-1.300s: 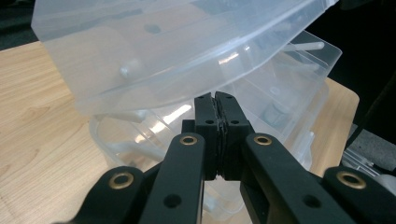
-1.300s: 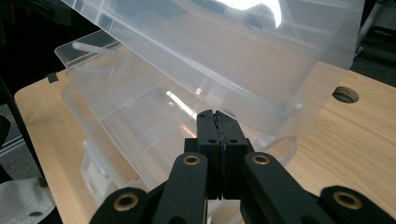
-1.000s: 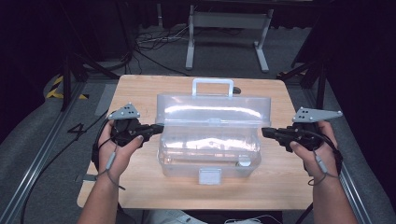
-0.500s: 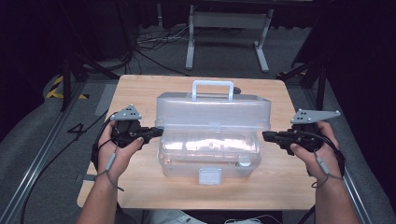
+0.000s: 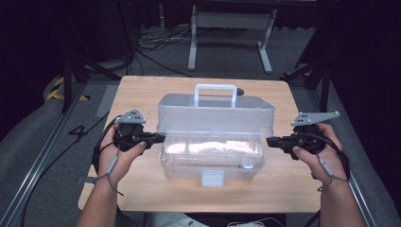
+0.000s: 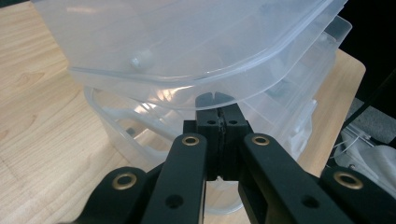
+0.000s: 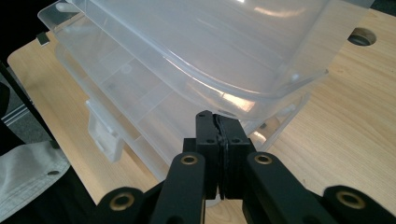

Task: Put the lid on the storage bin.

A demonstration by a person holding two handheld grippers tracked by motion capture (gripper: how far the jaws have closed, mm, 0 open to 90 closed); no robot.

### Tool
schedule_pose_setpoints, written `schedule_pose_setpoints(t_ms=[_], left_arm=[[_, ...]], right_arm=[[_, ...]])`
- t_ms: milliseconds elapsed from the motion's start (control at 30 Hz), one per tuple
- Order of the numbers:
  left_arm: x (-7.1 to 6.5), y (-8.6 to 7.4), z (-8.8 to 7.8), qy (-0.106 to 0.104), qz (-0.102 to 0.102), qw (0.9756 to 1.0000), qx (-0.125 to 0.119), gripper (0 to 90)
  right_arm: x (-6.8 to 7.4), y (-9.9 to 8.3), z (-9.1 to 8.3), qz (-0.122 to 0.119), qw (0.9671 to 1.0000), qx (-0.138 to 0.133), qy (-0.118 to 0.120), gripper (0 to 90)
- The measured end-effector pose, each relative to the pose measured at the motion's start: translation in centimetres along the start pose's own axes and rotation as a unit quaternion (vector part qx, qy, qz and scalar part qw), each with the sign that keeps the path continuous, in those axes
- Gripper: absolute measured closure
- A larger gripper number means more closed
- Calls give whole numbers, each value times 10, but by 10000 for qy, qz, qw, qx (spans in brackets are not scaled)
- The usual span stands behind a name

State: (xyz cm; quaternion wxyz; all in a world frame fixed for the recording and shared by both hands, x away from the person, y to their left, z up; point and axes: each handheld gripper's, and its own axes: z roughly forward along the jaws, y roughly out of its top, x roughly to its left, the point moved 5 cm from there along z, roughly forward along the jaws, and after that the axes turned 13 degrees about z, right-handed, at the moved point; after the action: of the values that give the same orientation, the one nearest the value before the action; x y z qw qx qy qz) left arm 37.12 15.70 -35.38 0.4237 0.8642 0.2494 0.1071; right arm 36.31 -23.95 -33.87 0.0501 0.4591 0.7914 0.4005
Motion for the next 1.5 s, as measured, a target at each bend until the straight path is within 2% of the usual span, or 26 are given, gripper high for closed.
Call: schedule_pose_setpoints(t_ms=[200, 533, 667, 1167, 1500], left_arm=[[-2, -2, 1, -56, -61, 9999, 129, 899], [-3, -5, 3, -138, -32, 9991, 411, 899], [-5, -7, 3, -180, -48, 9984, 540, 899], [-8, -12, 7, -296, 94, 9952, 929, 898], [-9, -14, 8, -346, 117, 9936, 1073, 898]], right_arm=[[-1, -2, 3, -16, 9998, 166, -77, 885], [-1, -6, 7, -110, 9989, 442, -119, 880], [-1, -8, 9, -137, 9982, 555, -161, 880], [-1, -14, 14, -298, 9950, 934, -186, 871], [0, -16, 16, -334, 9933, 1086, -191, 871]])
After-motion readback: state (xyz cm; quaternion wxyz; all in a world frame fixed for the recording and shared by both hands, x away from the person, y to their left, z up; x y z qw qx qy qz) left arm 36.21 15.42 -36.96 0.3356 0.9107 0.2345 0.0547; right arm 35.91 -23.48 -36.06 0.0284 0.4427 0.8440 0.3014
